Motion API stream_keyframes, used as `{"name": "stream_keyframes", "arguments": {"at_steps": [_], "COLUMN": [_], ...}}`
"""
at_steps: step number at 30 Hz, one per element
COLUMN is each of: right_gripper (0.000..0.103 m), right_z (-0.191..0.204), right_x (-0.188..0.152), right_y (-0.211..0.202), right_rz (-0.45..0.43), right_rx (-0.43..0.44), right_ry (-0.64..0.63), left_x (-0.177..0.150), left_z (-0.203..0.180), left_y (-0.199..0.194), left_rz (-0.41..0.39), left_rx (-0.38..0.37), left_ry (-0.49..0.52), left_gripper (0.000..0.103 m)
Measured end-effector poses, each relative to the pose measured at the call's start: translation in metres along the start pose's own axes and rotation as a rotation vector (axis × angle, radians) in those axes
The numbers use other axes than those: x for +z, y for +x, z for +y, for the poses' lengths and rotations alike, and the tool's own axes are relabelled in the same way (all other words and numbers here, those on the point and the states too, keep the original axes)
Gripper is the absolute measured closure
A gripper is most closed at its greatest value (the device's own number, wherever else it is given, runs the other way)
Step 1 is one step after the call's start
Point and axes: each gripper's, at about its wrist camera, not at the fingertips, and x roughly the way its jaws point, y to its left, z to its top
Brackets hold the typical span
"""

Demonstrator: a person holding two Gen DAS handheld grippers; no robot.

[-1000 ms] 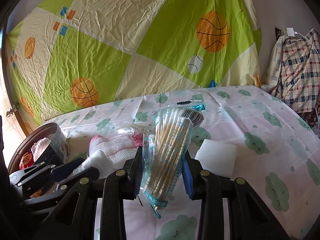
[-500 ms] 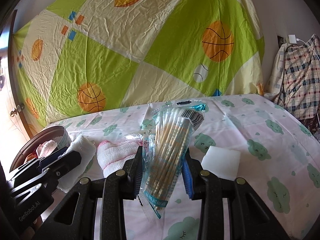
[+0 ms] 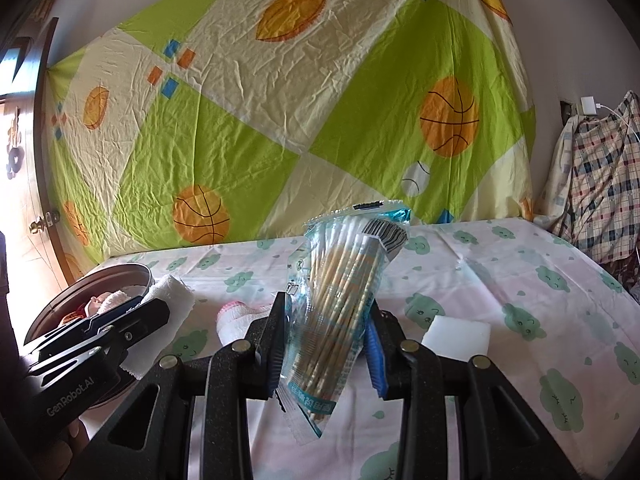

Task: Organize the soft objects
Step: 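Lift the rolled cloth and swab pack and carry them toward the tin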

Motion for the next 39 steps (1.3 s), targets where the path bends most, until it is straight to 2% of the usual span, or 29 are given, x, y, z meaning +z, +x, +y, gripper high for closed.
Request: {"name": "stream_keyframes", "arguments": {"at_steps": [15, 39], "right_gripper": [0.066, 0.066], "right_z": [0.033, 0.057], "right_x": [-0.003, -0.006], "right_y": [-0.005, -0.007], "right_rz": [-0.054, -0.071], "right_rx": [0.036, 0.08], "right_ry": [-0.042, -0.055], "left_x": [0.001, 0.0], "left_z": [0.018, 0.029], "left_y": [-0.013, -0.034], "left_rz": [-0.061, -0.14], "left_rx": [0.082, 0.15], "left_ry": [0.0, 0.009], "left_gripper": [0.077, 0.077]}}
